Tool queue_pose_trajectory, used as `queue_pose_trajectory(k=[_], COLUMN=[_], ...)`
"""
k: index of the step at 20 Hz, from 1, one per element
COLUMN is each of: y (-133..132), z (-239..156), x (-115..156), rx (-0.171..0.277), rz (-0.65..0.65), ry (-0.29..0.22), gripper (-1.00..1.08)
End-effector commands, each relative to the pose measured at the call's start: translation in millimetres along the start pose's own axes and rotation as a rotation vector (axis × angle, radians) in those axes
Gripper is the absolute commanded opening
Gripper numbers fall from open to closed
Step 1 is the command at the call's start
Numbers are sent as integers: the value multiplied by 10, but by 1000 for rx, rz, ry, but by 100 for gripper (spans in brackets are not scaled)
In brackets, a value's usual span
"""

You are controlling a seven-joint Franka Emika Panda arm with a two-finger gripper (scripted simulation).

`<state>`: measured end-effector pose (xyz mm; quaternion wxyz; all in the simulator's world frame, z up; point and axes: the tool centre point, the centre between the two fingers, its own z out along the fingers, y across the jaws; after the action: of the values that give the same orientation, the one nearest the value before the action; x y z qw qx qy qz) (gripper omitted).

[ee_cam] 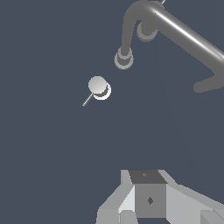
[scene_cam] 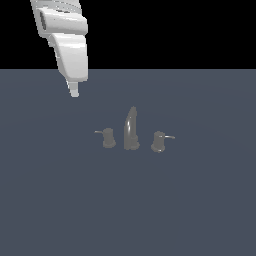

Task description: Turn on the faucet by rotating a designated handle.

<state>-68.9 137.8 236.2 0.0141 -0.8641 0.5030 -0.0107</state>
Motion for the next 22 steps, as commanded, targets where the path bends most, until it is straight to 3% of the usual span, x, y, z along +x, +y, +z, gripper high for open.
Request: queue_pose_trajectory(k=[1,22], y=[-84,-763], z=[114,1258], x=[39,645], rx=[-1,-26], rz=[42,462], ry=[0,10], gripper=[-100,-100])
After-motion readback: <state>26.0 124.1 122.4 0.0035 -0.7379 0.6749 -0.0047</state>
